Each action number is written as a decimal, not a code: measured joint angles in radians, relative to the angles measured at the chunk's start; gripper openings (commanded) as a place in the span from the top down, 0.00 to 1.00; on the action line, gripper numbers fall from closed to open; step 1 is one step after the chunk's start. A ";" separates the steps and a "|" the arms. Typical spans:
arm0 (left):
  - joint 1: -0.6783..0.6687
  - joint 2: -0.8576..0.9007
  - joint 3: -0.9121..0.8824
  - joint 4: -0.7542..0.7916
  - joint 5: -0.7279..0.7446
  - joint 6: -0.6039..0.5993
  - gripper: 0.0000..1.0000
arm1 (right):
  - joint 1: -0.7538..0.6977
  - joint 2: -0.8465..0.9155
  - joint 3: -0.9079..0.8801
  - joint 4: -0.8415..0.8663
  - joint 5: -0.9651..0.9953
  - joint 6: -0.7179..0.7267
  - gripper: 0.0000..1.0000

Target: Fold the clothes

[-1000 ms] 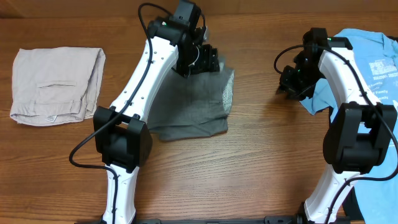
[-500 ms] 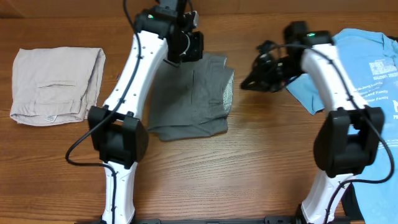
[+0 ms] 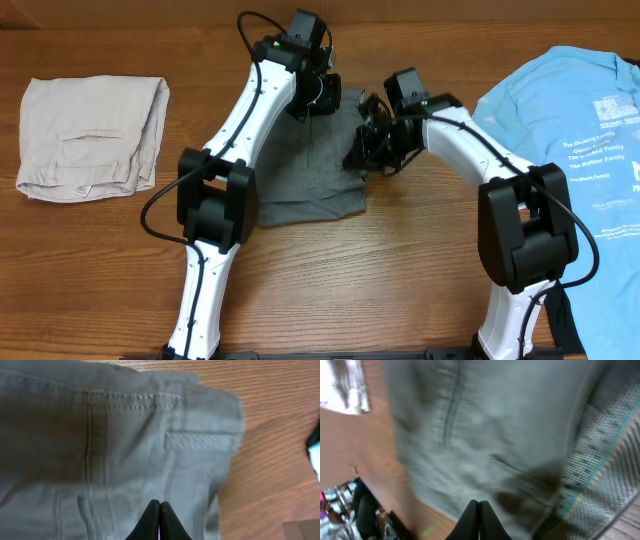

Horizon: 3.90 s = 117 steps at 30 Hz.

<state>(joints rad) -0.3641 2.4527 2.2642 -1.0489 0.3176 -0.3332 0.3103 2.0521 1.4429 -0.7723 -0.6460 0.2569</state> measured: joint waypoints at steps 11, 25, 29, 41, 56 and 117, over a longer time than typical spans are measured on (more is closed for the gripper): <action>0.002 0.125 0.000 0.072 0.042 0.000 0.96 | 0.000 -0.050 -0.329 0.335 -0.011 0.106 0.96; 0.015 0.095 0.082 0.072 0.129 -0.012 0.96 | -0.002 -0.080 -0.409 0.440 -0.027 0.137 0.90; 0.013 0.079 0.078 0.108 0.136 -0.024 0.96 | -0.002 -0.080 -0.409 0.440 -0.027 0.139 0.90; -0.011 0.136 0.016 0.188 0.193 -0.058 0.96 | -0.002 -0.080 -0.409 0.441 -0.035 0.139 0.80; 0.059 -0.050 0.249 -0.267 0.153 -0.049 0.96 | -0.124 -0.259 -0.140 0.078 0.030 0.141 0.00; -0.134 -0.550 -1.052 0.119 -0.270 -0.094 0.96 | -0.404 -0.383 -0.069 -0.024 0.195 0.135 0.00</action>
<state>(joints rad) -0.4976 1.9026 1.2118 -0.9295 0.0475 -0.4274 -0.0937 1.6691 1.3739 -0.7959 -0.4515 0.3923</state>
